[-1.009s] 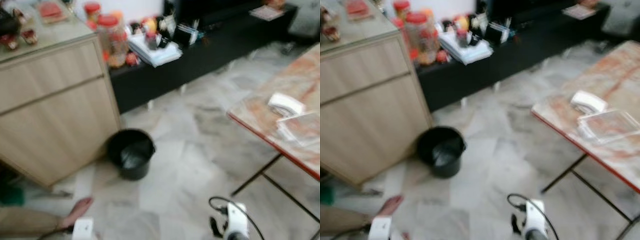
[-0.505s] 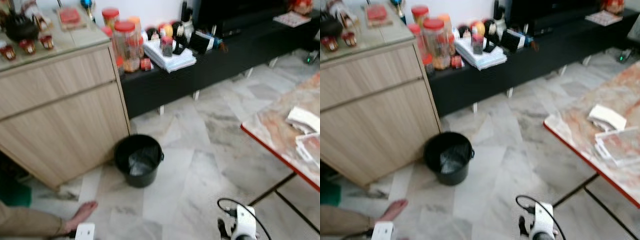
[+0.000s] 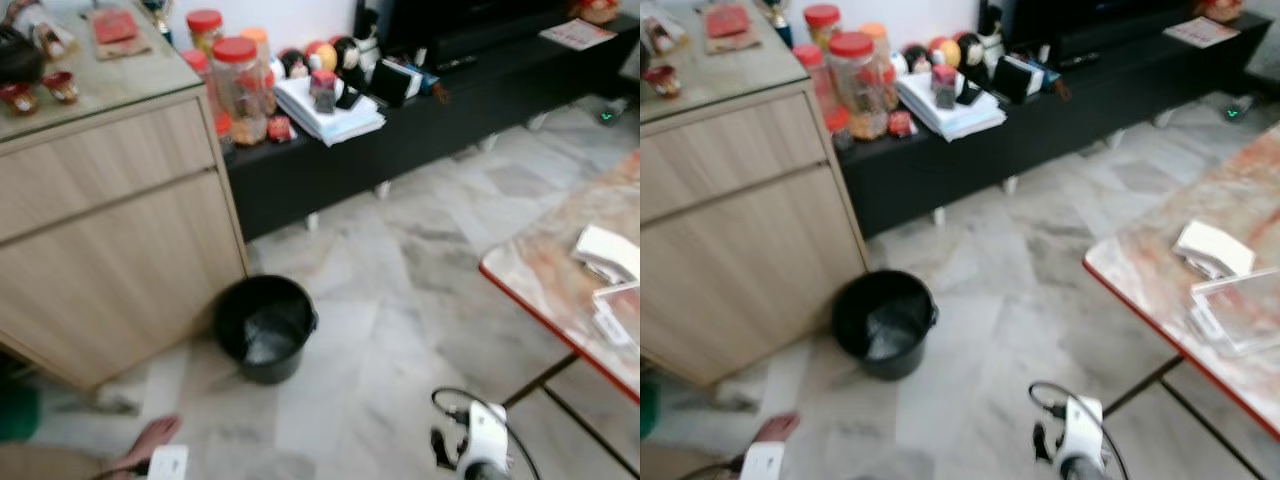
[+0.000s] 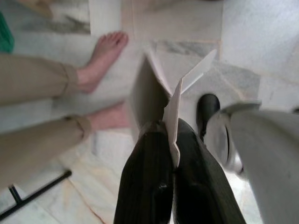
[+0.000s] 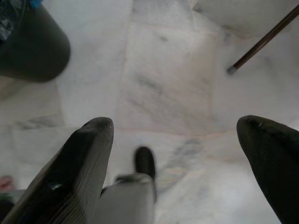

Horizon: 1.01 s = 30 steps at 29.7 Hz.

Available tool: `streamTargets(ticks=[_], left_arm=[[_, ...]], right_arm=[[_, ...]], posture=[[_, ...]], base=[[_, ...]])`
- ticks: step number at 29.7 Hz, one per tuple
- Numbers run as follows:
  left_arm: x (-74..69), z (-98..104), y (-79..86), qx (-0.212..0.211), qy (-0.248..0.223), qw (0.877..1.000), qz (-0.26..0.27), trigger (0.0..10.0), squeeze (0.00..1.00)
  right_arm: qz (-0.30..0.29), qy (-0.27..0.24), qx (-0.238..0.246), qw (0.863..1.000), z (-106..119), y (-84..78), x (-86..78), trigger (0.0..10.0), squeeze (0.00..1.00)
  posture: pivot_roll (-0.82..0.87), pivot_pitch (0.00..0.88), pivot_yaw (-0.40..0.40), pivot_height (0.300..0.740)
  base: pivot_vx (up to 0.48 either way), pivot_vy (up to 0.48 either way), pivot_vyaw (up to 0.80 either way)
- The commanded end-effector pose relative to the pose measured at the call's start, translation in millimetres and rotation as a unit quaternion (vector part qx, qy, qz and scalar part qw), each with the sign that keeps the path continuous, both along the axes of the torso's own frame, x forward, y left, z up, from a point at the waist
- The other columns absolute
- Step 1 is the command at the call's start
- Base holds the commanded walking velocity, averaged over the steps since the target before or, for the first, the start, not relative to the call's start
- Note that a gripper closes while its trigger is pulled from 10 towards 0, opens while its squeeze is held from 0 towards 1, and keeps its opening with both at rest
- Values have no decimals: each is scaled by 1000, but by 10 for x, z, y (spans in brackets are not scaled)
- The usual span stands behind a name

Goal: Picking trash to rubbish bin

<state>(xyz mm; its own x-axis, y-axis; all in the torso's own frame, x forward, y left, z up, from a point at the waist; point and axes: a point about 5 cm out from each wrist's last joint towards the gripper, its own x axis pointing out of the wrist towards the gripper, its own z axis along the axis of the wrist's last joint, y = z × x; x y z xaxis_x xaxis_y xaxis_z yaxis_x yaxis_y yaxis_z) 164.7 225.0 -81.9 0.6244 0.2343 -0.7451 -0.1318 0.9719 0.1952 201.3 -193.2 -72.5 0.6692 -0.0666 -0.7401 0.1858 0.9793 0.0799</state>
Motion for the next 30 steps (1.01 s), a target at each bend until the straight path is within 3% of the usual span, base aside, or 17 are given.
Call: streamTargets(ticks=[1, 19, 25, 30], left_arm=[[-72, -37, -9, -4, 14, 1000, 7, 10000, 0], [-69, -34, 0, -3, 13, 1000, 9, 10000, 0], [-66, -32, 4, -3, 12, 1000, 9, 10000, 0], [-65, -32, 1, -3, 13, 1000, 8, 10000, 0]], right_arm=[[-7, 6, -6, 1000, -14, -66, -43, 10000, 0], [10, 12, -13, 1000, -21, -53, -49, 10000, 0], [11, 10, -15, 1000, -18, -48, -45, 10000, 0], [7, 15, -14, 1000, -25, -51, -55, 10000, 0]], posture=[[91, 203, -19, 740], [93, 204, -18, 740], [93, 204, -18, 740], [93, 204, -17, 740]], base=[[255, 0, 0], [256, 0, 0], [256, 0, 670], [255, 0, 0]])
